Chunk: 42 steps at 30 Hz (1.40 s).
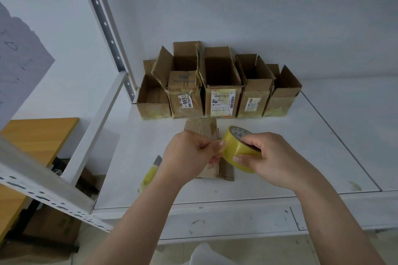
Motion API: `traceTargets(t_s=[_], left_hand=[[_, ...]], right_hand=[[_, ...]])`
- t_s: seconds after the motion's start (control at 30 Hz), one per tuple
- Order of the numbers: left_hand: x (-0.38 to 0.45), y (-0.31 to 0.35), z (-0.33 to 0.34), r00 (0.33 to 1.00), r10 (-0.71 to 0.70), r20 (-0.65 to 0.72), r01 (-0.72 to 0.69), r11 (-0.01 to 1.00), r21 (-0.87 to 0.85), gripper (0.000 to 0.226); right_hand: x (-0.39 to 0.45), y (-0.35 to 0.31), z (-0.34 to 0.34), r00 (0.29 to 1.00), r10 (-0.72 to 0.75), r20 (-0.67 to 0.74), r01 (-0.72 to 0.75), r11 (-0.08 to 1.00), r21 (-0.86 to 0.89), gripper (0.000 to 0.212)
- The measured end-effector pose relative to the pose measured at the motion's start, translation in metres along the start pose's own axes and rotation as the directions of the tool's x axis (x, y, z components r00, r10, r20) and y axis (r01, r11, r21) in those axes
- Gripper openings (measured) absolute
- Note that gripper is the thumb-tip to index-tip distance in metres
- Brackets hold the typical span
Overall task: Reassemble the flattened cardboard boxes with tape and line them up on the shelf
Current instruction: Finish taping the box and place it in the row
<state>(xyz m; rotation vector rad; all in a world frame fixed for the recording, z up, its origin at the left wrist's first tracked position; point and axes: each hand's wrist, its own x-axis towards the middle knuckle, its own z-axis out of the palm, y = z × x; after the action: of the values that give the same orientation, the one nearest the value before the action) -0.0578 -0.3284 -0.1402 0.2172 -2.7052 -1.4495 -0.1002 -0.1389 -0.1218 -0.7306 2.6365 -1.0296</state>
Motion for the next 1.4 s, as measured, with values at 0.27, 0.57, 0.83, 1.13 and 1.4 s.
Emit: traceTargets(t_s=[0.27, 0.57, 0.83, 1.13, 1.4], left_hand=[[-0.011, 0.005, 0.010, 0.940, 0.139, -0.313, -0.125, 0.990, 0.066, 0.033], [-0.007, 0.006, 0.003, 0.898, 0.033, -0.439, -0.144, 0.964, -0.222, 0.025], [-0.005, -0.012, -0.015, 0.916, 0.096, -0.390, -0.165, 0.975, -0.146, 0.028], [-0.004, -0.049, -0.041, 0.919, 0.061, -0.389, -0.042, 0.997, 0.058, 0.035], [-0.009, -0.092, -0.042, 0.920, -0.051, -0.388, 0.102, 0.989, 0.111, 0.038]], right_hand=[[0.005, -0.012, -0.008, 0.995, 0.089, 0.043, -0.090, 0.996, 0.026, 0.018], [0.010, -0.013, -0.012, 0.989, 0.115, 0.095, -0.127, 0.983, 0.136, 0.029], [0.012, 0.010, -0.019, 0.987, 0.131, 0.095, -0.150, 0.962, 0.228, 0.071], [0.023, 0.028, -0.007, 0.984, 0.178, -0.023, -0.168, 0.957, 0.237, 0.079], [0.039, 0.029, 0.027, 0.964, 0.215, -0.156, -0.239, 0.958, -0.159, 0.067]])
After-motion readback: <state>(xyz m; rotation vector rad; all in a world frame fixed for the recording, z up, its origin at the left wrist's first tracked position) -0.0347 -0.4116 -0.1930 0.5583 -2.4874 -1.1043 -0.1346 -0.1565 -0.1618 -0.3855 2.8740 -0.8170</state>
